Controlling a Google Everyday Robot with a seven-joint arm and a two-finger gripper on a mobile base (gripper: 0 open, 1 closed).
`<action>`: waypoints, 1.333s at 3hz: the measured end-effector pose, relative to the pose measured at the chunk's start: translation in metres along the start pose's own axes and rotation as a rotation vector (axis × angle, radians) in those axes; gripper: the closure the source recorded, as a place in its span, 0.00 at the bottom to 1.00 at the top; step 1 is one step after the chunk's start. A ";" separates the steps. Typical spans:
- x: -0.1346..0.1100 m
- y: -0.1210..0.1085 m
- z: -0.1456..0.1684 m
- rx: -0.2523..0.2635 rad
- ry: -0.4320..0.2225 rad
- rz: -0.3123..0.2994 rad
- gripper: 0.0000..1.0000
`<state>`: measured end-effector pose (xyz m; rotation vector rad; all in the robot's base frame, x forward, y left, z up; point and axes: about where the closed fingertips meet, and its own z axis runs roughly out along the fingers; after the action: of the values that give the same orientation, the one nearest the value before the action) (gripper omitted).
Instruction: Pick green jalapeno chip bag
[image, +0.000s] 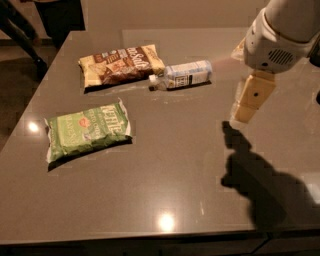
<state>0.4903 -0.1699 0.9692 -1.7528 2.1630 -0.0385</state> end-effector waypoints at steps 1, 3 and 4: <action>-0.028 -0.017 0.020 -0.018 -0.049 0.003 0.00; -0.117 -0.010 0.062 -0.059 -0.142 -0.036 0.00; -0.157 0.004 0.090 -0.100 -0.178 -0.031 0.00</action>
Offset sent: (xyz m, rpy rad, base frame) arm 0.0570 0.1274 -0.0216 0.1543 0.0056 0.0920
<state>0.5392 -0.0018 0.9243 -1.7712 2.0418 0.2138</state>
